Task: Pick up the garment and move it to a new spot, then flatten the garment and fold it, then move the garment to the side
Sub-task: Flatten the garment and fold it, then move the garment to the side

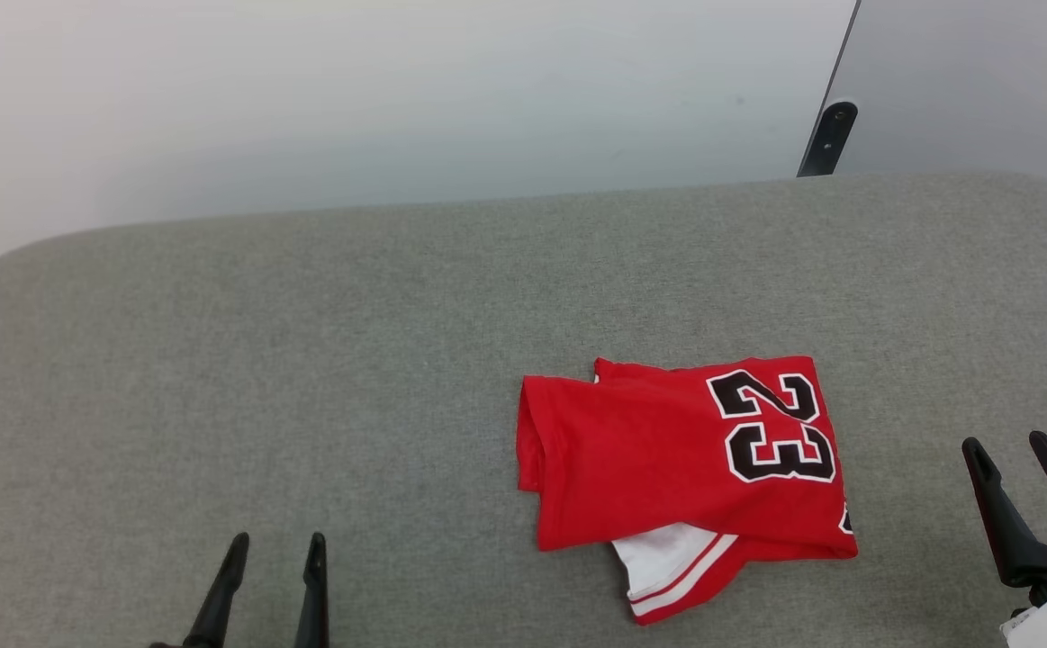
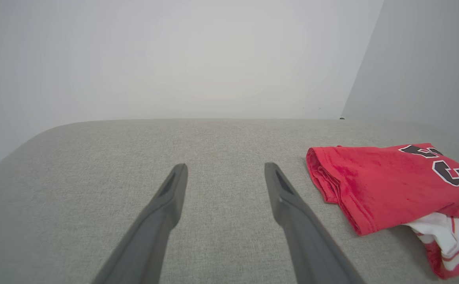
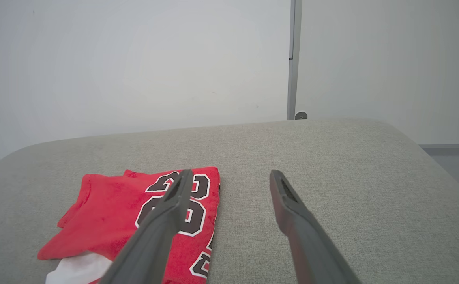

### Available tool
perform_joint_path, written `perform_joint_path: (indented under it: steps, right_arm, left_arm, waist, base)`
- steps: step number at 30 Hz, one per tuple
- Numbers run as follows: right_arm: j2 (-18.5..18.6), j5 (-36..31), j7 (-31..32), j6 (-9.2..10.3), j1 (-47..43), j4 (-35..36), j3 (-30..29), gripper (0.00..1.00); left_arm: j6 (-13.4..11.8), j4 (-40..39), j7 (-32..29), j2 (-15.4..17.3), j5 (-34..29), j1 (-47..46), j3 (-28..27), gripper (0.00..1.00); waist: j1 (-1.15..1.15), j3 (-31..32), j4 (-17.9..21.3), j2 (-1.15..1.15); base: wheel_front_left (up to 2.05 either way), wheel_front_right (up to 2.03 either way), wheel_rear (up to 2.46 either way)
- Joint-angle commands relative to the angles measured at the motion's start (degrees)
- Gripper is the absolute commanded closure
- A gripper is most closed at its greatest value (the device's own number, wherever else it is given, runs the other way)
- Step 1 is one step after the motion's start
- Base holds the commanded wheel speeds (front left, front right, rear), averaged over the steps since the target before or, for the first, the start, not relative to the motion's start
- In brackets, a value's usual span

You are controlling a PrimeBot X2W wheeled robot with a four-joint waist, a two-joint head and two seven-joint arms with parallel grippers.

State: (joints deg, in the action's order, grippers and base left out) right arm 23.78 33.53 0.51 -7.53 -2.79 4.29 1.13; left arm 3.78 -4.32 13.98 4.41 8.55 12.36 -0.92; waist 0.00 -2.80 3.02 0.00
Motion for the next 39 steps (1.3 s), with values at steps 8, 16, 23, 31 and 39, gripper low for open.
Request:
perform_joint_path:
  steps: [8, 16, 23, 31, 39]
  right_arm:
    - [-0.4, -0.5, 0.7, 0.10, -0.6, 0.7, -0.5, 0.00]
    - [-0.1, -1.0, 1.8, 0.10, 1.2, 1.2, 0.9, 0.00]
    - [2.2, -0.9, 7.7, 0.10, 5.9, 0.8, 4.6, 0.00]
    - [5.5, -0.3, 24.0, 0.10, 18.2, -1.9, 9.8, 0.00]
    - [9.9, 4.7, 45.5, 0.10, 29.5, -8.6, 15.4, 0.00]
  left_arm:
    - [-0.7, -0.1, -0.1, 0.1, 0.3, -0.6, 0.5, 0.00]
    - [-0.9, -0.4, -0.2, 0.1, 0.2, -1.8, 1.4, 0.00]
    - [-1.1, 0.1, 0.2, -0.3, 0.5, -4.4, 3.0, 0.00]
    - [-0.7, 2.2, 0.8, -0.7, 0.5, -10.8, 5.2, 0.00]
    - [0.0, 5.5, 1.2, -0.9, 0.0, -15.9, 6.6, 0.00]
  waist:
    - [0.00, -0.2, -0.2, 0.00]
    - [0.00, -1.1, -0.3, 0.00]
    - [0.00, -3.2, -1.4, 0.00]
    - [0.00, -9.4, -3.2, 0.00]
    - [0.00, -14.2, -5.3, 0.00]
  base:
    - [0.00, 0.00, 0.00]
    - [0.00, 0.00, 0.00]
    - [0.00, 0.00, 0.00]
    - [0.00, 0.00, 0.00]
    - [0.00, 0.00, 0.00]
